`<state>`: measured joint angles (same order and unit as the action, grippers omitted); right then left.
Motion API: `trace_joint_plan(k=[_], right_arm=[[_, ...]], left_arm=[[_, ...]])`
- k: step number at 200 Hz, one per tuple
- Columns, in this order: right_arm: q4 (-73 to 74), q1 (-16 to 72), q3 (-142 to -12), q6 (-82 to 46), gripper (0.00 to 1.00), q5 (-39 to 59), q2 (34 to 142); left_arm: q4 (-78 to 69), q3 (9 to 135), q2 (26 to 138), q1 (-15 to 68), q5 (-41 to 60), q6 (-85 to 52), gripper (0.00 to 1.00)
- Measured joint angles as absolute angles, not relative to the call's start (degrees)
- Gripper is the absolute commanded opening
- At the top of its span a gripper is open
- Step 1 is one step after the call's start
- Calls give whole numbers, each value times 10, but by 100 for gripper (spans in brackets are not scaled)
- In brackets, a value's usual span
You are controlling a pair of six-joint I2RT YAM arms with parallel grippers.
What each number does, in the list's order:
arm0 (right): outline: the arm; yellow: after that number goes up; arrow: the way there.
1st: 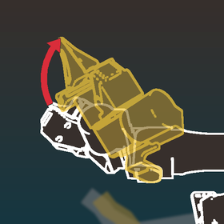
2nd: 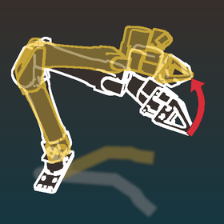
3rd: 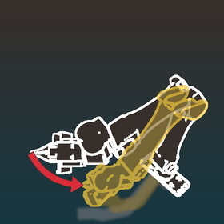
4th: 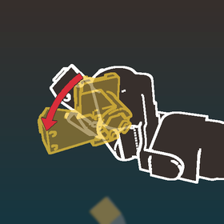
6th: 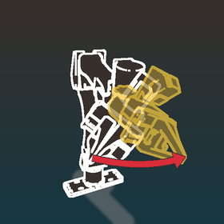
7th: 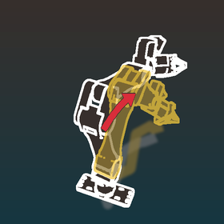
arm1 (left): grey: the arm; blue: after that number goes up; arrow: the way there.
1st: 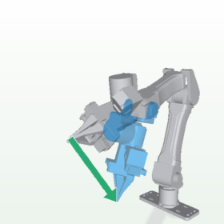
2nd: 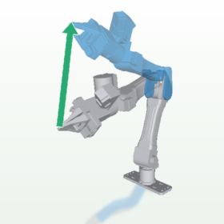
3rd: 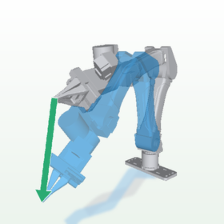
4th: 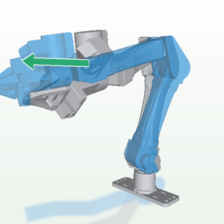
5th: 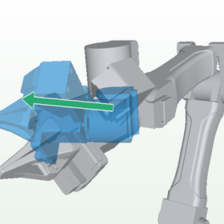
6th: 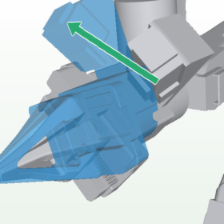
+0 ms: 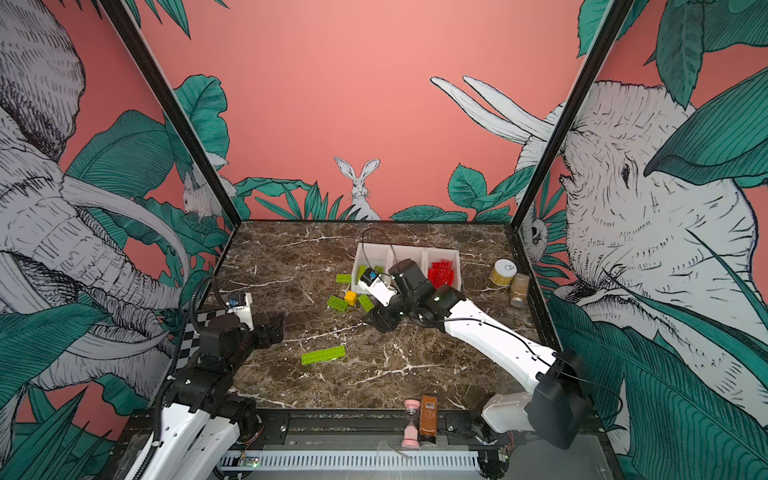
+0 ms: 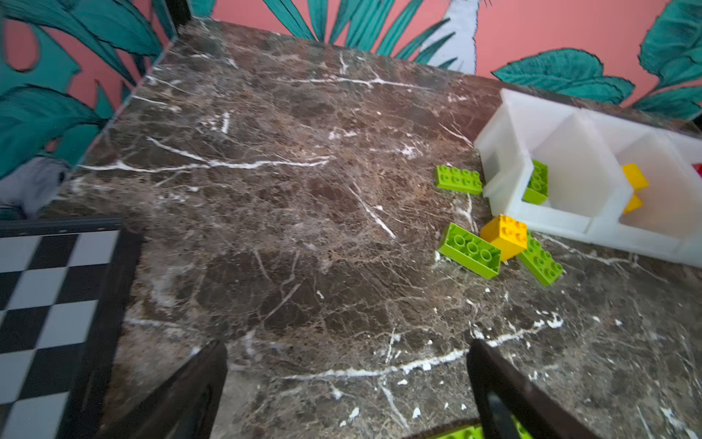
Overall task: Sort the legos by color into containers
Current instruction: 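Move the right gripper to the green plates nearest the robot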
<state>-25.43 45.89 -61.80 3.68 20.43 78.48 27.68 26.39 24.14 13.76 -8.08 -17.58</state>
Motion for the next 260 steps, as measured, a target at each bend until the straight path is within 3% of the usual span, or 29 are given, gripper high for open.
trace_joint_plan(k=[59, 121, 203, 260], right_arm=[[-240, 595, -654, 76, 72, 166, 939], [-212, 604, -710, 93, 73, 160, 1055], [-204, 604, -736, 110, 73, 148, 1113], [-210, 604, -767, 121, 63, 150, 1153]], left_arm=[[290, 255, 199, 137, -97, -180, 99], [288, 241, 179, 137, -73, -181, 99], [269, 138, 90, 137, -40, -205, 99], [266, 138, 71, 137, -31, -210, 99]])
